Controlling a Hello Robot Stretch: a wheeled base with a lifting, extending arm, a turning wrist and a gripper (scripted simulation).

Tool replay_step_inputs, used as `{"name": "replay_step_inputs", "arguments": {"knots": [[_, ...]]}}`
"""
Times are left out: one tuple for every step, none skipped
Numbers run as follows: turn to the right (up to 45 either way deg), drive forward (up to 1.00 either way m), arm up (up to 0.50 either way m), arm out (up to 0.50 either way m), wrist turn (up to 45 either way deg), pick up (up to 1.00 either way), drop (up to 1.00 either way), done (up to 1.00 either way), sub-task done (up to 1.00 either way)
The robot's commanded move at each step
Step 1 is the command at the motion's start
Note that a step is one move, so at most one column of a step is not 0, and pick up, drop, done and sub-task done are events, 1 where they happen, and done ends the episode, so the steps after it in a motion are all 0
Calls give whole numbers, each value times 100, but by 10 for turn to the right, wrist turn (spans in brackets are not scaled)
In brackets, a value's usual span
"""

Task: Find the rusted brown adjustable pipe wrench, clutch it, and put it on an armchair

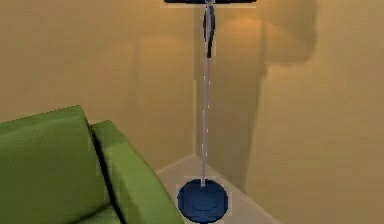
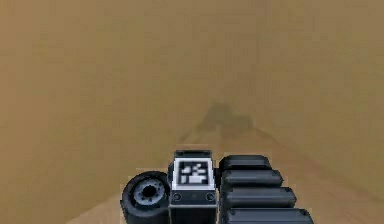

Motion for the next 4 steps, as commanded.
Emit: {"name": "replay_step_inputs", "arguments": {"knots": [[-450,0,0,0,0,0,0,0,0],[-450,0,0,0,0,0,0,0,0],[-450,0,0,0,0,0,0,0,0],[-360,0,0,0,0,0,0,0,0]]}}
